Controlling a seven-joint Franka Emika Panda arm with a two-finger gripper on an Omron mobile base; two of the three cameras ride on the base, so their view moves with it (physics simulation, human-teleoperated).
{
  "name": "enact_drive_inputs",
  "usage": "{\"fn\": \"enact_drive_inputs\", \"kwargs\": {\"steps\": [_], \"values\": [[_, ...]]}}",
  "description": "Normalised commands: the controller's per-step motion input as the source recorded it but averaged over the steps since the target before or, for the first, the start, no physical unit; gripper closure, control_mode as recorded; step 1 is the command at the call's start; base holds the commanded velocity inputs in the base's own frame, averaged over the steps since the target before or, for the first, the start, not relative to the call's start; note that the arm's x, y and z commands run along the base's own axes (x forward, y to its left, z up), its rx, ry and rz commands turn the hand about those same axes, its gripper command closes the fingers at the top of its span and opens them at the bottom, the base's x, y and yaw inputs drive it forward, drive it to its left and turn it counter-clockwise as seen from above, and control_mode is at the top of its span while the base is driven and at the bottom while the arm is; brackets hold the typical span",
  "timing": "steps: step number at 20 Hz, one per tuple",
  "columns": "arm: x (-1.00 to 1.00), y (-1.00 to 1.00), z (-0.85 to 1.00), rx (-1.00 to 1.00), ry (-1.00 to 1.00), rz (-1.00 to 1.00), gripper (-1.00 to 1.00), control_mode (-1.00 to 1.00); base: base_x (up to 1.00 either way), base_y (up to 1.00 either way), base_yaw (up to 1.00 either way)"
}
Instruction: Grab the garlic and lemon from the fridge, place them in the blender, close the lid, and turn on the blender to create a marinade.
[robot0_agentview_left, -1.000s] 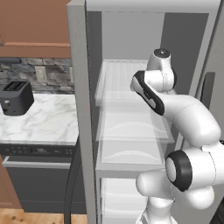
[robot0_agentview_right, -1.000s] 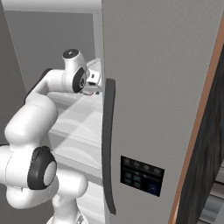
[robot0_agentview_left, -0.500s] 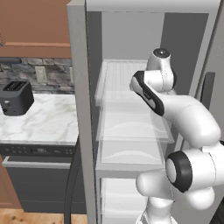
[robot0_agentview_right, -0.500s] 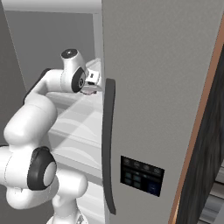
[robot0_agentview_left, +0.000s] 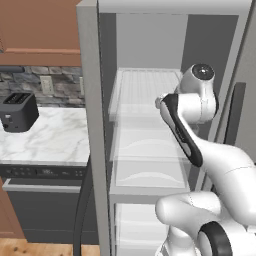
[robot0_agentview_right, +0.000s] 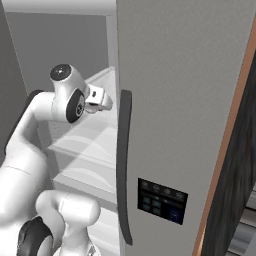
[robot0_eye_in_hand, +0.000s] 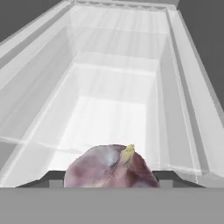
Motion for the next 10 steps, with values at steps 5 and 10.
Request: {"fn": "enact_drive_inputs", "kwargs": {"steps": [5,10], "values": [[-1.0,0.0,0.01,0.03,-0.04,0.0,1.0,-1.0,0.0,0.0,0.0],[-1.0,0.05,0.03,0.01,0.0,0.0,1.0,-1.0,0.0,0.0,0.0]]}}
